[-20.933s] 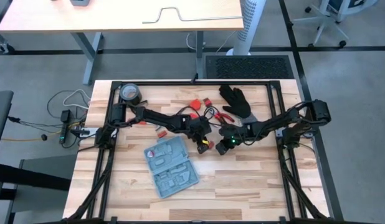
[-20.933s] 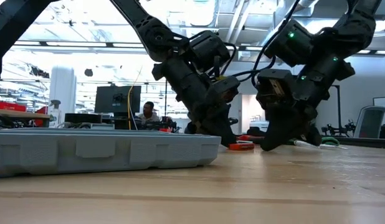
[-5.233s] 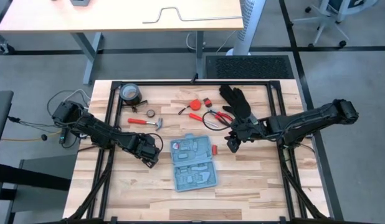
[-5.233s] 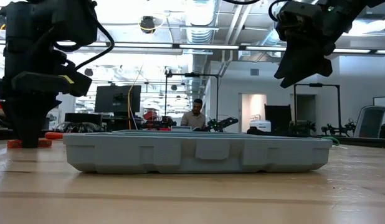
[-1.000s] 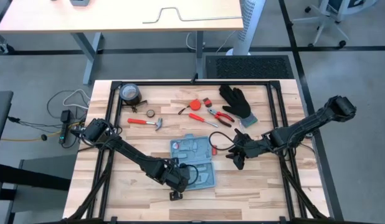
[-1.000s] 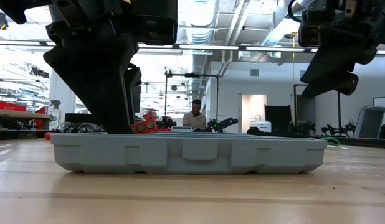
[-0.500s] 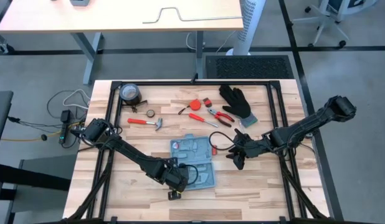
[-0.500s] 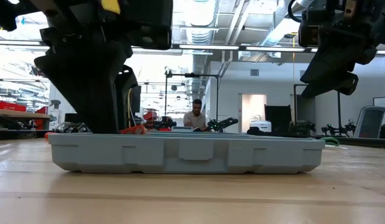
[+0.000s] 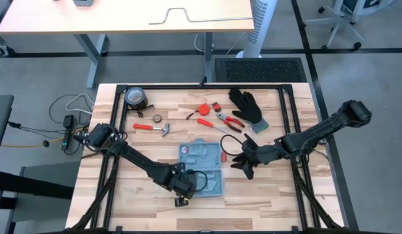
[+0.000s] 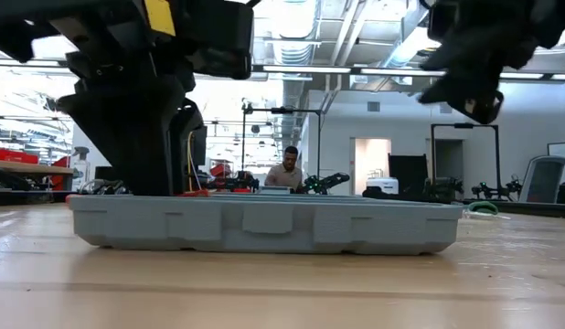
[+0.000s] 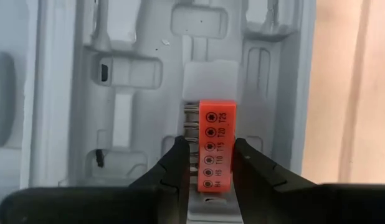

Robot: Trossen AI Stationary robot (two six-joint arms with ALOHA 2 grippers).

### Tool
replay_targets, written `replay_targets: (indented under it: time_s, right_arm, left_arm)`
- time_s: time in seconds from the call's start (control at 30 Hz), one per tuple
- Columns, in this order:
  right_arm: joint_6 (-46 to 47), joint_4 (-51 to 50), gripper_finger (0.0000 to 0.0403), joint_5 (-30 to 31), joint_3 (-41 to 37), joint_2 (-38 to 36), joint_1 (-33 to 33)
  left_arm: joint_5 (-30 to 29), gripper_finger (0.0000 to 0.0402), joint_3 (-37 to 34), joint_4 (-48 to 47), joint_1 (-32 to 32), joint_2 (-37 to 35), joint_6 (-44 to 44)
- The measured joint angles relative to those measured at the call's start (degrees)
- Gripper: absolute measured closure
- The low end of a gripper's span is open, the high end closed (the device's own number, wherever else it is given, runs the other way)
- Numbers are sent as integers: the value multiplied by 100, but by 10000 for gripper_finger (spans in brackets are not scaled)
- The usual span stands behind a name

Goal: Prefit tool cases
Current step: Put the left orange terminal block into the gray toolbox

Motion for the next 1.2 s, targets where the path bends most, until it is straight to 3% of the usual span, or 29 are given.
replay_targets:
  time_s: [0.13, 0.43, 0.77, 1.2]
  right_arm:
    - [-8, 576, 247, -33, 0, 197, 2]
    - [44, 526, 282, -171, 0, 578, 138]
    - [53, 512, 284, -166, 2, 565, 144]
    - [14, 462, 284, -162, 2, 567, 144]
  left_arm:
    - [22, 314, 0, -59, 93, 0, 107]
    - [113, 281, 7, -641, 252, -13, 79]
    - [14, 274, 7, -748, 257, -11, -160]
    - [186, 220, 4, -790, 283, -32, -354]
